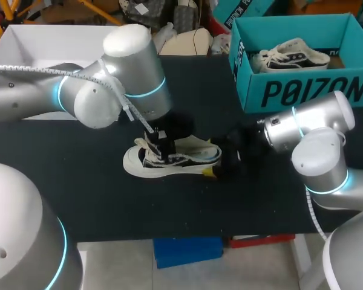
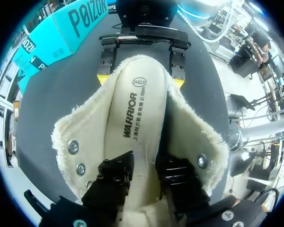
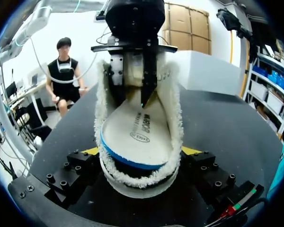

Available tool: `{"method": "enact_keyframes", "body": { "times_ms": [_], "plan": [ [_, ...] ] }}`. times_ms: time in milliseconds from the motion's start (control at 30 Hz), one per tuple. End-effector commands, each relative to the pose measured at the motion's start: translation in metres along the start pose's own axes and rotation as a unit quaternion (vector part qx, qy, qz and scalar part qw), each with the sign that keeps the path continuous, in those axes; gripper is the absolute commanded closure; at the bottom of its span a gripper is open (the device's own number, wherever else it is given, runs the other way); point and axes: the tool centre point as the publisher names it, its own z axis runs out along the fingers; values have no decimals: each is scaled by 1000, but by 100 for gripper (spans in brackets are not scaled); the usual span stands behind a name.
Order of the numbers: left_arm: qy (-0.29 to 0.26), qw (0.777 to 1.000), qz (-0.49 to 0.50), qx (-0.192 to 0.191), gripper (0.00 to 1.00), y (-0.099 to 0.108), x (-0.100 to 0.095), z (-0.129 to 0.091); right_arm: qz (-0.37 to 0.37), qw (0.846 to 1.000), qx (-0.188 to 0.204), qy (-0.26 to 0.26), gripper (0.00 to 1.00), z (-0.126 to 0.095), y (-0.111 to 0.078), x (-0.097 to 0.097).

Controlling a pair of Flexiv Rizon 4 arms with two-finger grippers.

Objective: Take the shoe out of the shoebox, open the shoe tongue, remove and reinsert the insole, then place the shoe into the shoebox

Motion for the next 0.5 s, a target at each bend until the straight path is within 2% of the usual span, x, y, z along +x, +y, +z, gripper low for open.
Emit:
{"method": "enact_keyframes", "body": {
  "times_ms": [33,167,500],
  "plan": [
    [20,999,13,-46,100,-4,-4,-1,0,1000,-1,1,100,-4,-10,-4],
    [45,997,19,-65,100,-4,-2,3,0,1000,-1,1,100,-4,-10,-4],
    [95,995,21,-33,100,-6,-4,-2,0,1000,-1,1,100,-4,-10,-4]
  ]
}}
